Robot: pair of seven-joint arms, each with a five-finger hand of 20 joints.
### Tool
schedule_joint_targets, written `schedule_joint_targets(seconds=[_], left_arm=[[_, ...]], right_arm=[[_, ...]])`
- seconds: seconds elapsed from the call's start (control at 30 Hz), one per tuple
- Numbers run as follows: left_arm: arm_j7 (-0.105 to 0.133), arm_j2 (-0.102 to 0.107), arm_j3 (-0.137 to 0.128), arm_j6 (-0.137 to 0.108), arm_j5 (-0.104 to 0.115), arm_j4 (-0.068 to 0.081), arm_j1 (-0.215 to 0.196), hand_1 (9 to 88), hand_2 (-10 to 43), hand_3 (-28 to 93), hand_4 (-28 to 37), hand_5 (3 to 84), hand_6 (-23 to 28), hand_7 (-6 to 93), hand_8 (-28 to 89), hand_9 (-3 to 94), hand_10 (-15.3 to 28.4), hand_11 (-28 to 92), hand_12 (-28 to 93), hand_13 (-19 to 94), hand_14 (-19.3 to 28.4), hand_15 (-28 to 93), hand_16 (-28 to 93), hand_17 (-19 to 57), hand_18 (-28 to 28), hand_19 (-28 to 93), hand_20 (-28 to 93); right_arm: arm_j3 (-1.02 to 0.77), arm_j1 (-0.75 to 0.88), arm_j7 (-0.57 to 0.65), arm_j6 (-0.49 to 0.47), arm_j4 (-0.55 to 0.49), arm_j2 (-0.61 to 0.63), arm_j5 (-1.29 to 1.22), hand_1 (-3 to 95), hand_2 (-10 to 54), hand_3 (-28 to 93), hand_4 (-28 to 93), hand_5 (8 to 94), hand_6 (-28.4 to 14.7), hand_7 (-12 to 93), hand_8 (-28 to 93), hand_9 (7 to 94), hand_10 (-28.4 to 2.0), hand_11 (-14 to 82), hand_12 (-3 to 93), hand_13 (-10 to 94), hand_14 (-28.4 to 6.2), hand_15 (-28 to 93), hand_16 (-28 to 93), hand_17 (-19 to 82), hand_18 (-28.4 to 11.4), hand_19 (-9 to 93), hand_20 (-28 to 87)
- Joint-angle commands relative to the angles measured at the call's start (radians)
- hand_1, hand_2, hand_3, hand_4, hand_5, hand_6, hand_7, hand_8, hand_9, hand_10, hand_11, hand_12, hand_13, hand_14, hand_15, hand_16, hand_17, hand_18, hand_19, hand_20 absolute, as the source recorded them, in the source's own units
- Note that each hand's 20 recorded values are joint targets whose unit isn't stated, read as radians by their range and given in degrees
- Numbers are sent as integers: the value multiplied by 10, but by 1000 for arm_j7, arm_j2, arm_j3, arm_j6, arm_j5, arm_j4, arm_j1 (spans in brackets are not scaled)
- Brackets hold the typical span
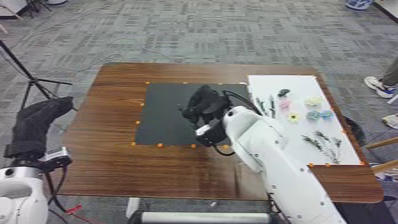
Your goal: Arrange flowers
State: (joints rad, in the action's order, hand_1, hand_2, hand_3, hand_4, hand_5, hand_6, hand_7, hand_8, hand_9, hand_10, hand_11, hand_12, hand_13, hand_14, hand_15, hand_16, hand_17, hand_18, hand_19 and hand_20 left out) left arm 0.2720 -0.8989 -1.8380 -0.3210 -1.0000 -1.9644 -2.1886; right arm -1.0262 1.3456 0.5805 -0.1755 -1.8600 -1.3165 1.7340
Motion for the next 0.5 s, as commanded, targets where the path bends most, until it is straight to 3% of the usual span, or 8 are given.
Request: schedule_joint_targets(seconds=[0.03,0.17,0.5], left_arm=[[-19,-1,10,-41,32,33,3,213,35,731,-253,554,22,184,-75,519,137,189,123,405,162,169,-4,91,108,76,180],[-19,2,32,-33,35,39,20,206,31,734,-256,555,22,185,-74,520,138,189,123,405,162,172,-4,91,107,77,181],[-15,7,55,-13,32,27,39,203,18,734,-252,551,23,186,-73,517,137,190,125,403,162,173,-4,89,108,79,181]], right_arm=[[38,-14,2,-8,23,-46,13,912,-91,-283,521,762,-34,372,169,937,-109,296,206,937,-15,640,268,691,-128,932,568],[47,-22,41,4,52,-69,-60,913,-90,-283,509,764,-35,370,159,937,-111,277,183,937,-16,638,266,690,-128,932,567],[108,-62,118,6,135,-99,-111,913,-63,-283,449,752,-41,364,119,937,-106,139,157,937,-22,607,248,690,-121,932,528]])
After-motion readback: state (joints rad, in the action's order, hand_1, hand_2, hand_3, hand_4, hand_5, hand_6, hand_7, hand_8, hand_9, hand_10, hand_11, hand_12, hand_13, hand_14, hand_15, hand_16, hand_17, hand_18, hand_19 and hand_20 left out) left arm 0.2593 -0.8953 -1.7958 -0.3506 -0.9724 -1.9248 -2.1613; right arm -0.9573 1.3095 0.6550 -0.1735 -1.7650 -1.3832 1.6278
